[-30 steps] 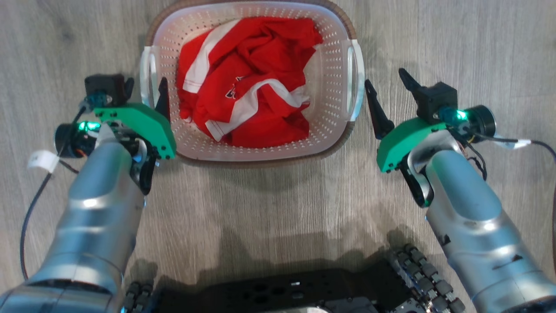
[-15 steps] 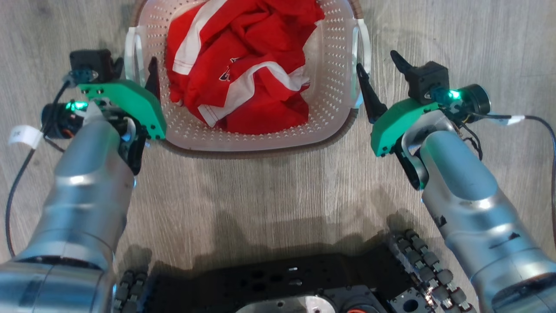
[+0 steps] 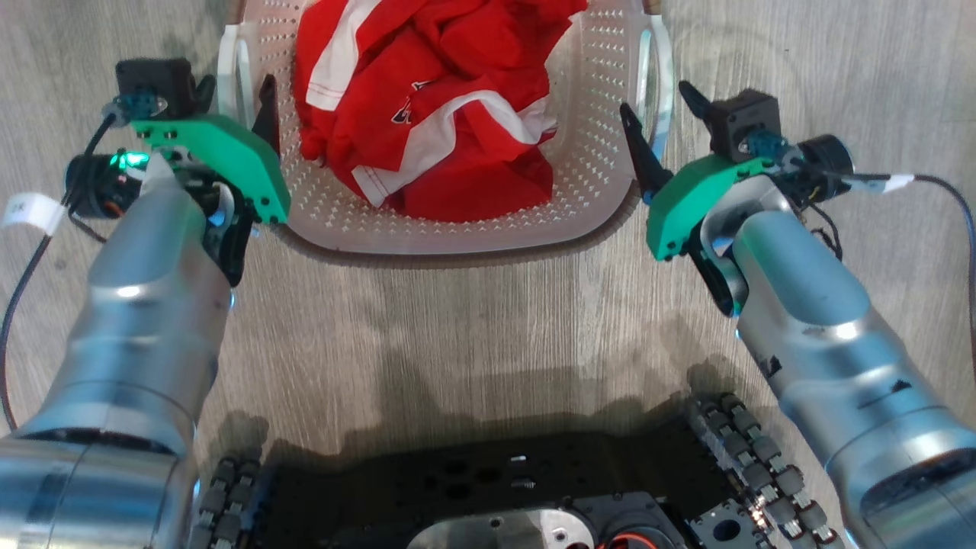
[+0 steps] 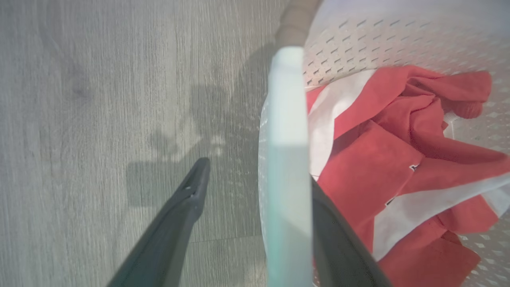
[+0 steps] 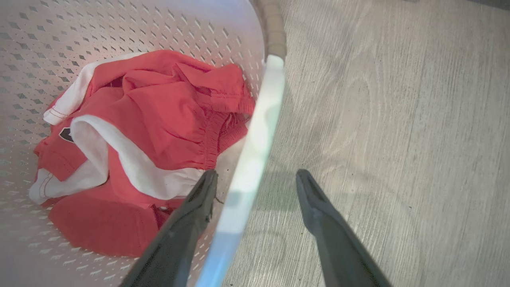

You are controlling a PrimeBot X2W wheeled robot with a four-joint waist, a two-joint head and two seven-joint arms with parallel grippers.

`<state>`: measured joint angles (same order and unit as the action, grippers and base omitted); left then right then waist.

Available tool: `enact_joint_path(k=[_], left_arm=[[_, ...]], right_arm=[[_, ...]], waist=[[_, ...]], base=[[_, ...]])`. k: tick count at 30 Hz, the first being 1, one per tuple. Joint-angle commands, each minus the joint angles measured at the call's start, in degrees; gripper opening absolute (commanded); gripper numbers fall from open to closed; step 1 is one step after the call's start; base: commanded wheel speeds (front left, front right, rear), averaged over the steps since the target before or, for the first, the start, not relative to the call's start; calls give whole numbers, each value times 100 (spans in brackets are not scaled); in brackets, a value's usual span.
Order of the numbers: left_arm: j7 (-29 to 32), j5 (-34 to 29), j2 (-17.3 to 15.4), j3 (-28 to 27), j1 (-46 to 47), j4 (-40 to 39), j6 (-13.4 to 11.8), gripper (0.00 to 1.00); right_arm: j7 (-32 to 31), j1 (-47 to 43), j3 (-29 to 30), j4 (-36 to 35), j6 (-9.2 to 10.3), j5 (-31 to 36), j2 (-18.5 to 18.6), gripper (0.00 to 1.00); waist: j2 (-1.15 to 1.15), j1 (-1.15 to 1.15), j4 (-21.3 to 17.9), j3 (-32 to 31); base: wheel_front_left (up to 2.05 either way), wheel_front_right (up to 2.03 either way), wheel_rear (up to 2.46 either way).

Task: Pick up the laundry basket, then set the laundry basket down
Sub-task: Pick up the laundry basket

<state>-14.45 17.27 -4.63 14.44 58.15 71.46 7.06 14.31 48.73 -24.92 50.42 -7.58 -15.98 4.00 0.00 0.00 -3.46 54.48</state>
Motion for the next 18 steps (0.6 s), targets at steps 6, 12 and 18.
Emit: enact_joint_path(k=[6, 12, 18], left_arm=[[-54, 59, -188, 11, 80, 14, 9, 100], [-54, 73, -174, 99, 141, 59, 23, 84], [-54, 133, -151, 154, 184, 63, 33, 0]], right_arm=[[69, -39, -232, 135, 9, -168, -112, 100], [69, 85, -330, 303, 9, -383, -112, 100], [69, 240, -645, 581, 9, -740, -112, 0]], waist=[[0, 0, 51, 124], [0, 0, 86, 187], [0, 0, 107, 211]], base=[[0, 0, 0], [0, 0, 0], [0, 0, 0]])
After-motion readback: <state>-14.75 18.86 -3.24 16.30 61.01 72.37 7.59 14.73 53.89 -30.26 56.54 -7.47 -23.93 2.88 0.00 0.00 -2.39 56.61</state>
